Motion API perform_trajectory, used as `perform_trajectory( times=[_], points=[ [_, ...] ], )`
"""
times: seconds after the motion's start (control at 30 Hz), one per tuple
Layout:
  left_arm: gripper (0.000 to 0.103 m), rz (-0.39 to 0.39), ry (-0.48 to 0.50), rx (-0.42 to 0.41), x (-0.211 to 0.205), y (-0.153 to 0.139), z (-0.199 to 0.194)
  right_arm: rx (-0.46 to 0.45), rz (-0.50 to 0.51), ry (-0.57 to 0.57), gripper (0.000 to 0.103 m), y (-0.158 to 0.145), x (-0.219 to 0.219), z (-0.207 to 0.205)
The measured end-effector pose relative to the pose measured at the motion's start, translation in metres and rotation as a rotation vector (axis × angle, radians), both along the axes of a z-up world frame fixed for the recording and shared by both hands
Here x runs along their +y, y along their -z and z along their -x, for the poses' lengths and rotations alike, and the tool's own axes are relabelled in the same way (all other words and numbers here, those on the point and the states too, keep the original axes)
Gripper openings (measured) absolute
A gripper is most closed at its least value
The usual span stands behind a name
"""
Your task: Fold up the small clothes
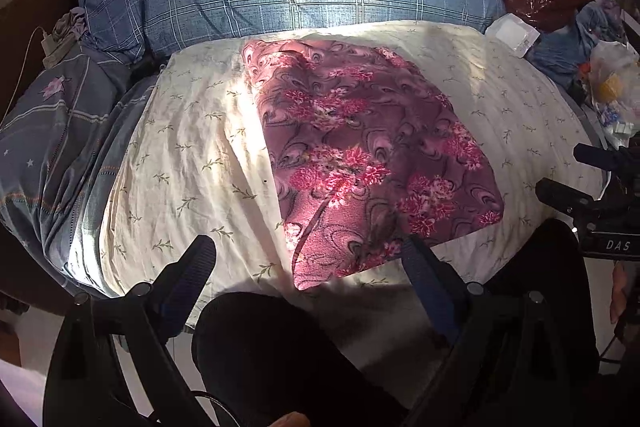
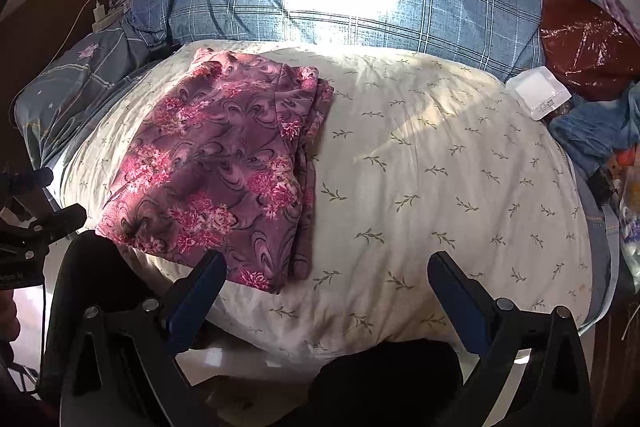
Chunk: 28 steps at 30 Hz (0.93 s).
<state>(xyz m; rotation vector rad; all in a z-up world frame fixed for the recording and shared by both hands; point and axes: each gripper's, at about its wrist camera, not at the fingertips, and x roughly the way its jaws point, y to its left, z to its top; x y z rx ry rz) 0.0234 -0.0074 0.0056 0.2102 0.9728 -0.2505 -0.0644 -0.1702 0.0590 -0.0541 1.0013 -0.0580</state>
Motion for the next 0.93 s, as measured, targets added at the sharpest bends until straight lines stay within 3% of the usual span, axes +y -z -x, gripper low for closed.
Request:
perform_trajectory(
  times=[0.93],
  points=[
    [0.095,-0.058,0.012,0.016,-0.019,0.014,-0.002,0.033,-0.02,0.027,0.102,0.009,-0.005,-0.005]
  ],
)
